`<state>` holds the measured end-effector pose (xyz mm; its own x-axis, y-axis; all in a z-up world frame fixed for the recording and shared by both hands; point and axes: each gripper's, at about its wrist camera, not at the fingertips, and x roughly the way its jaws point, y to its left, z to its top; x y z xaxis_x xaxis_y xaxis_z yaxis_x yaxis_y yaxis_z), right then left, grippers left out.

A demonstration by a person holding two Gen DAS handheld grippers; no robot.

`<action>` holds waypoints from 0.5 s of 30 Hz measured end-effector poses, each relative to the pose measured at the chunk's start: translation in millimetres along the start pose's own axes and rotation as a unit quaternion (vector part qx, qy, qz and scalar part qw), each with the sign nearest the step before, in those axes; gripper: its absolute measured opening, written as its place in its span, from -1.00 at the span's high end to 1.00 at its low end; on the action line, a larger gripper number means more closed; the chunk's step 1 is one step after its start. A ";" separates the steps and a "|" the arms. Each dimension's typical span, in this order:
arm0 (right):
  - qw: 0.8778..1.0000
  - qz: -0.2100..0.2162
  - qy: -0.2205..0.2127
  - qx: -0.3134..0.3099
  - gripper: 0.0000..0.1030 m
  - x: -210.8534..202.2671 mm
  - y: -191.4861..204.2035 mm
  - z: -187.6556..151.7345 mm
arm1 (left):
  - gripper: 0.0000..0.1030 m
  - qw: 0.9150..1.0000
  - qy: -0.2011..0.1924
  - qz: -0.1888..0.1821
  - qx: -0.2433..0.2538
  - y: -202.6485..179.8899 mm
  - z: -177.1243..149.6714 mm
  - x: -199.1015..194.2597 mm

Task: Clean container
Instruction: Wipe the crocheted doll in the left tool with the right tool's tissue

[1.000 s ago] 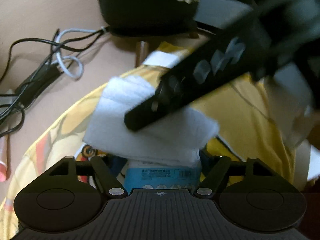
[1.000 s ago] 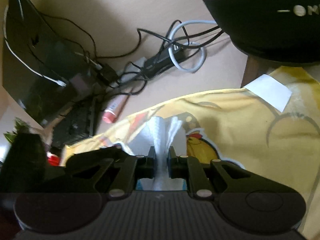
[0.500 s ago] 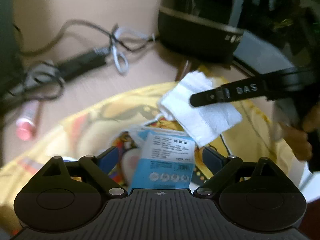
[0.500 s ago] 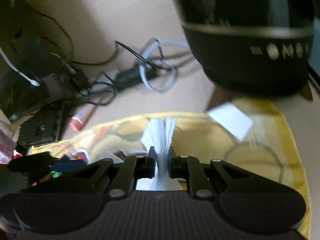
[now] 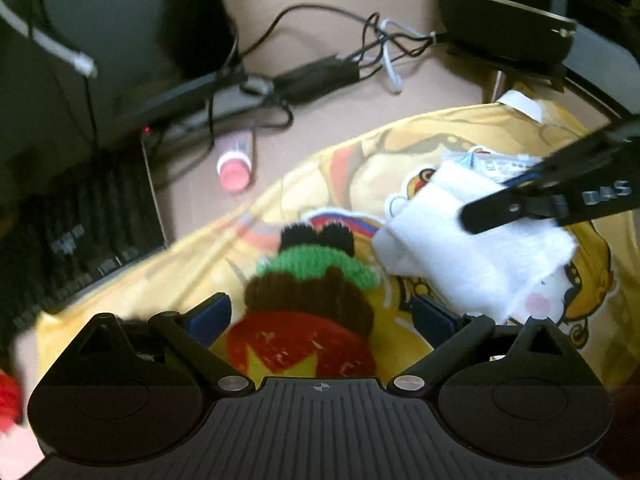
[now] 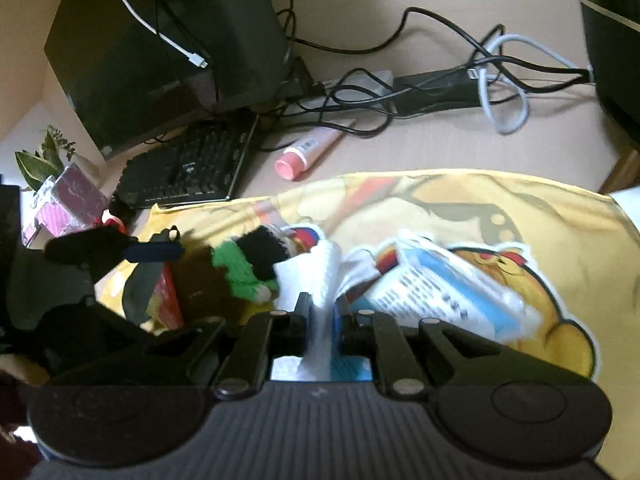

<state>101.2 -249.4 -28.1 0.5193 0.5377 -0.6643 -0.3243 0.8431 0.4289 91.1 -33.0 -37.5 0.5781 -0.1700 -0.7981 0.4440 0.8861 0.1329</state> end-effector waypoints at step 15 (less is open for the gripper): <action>0.996 -0.078 -0.019 0.032 0.74 -34.7 -46.3 -5.7 | -0.41 0.998 -0.007 -0.048 -0.043 3.5 23.9 21.6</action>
<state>93.7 -307.0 -28.3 0.5898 0.3982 -0.7026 -0.1869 0.9137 0.3610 121.5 -43.8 -40.2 0.5450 -0.2617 -0.7965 0.4380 0.8990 0.0043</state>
